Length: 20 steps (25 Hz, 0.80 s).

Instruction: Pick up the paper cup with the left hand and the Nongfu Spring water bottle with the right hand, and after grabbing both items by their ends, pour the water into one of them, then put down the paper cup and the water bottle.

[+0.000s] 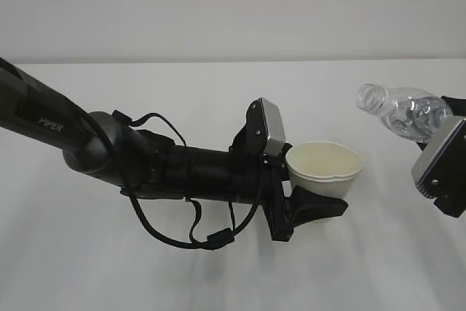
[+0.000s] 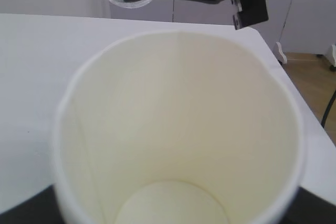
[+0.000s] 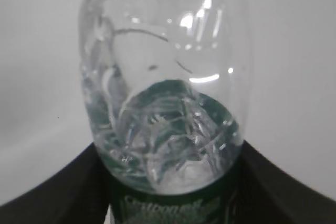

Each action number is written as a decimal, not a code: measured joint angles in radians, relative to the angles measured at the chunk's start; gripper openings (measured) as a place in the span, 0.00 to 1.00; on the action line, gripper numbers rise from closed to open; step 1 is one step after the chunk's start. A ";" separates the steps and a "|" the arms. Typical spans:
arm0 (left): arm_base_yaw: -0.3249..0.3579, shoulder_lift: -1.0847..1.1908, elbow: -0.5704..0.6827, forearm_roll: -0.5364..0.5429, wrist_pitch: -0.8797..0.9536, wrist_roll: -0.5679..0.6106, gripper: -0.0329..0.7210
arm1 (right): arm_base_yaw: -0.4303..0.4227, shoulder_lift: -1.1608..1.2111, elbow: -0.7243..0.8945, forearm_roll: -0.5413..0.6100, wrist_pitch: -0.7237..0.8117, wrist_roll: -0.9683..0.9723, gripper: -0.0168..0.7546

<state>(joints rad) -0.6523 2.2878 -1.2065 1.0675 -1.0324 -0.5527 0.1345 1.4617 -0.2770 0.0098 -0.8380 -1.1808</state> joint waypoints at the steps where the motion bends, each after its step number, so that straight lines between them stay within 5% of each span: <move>1: 0.000 0.002 0.000 0.000 0.000 0.000 0.63 | 0.000 0.000 0.000 0.000 0.000 -0.010 0.61; 20: 0.000 0.013 -0.012 -0.019 0.000 0.000 0.63 | 0.000 0.000 0.000 0.001 0.000 -0.160 0.61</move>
<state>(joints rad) -0.6523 2.3004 -1.2187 1.0480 -1.0324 -0.5527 0.1345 1.4617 -0.2770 0.0104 -0.8380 -1.3404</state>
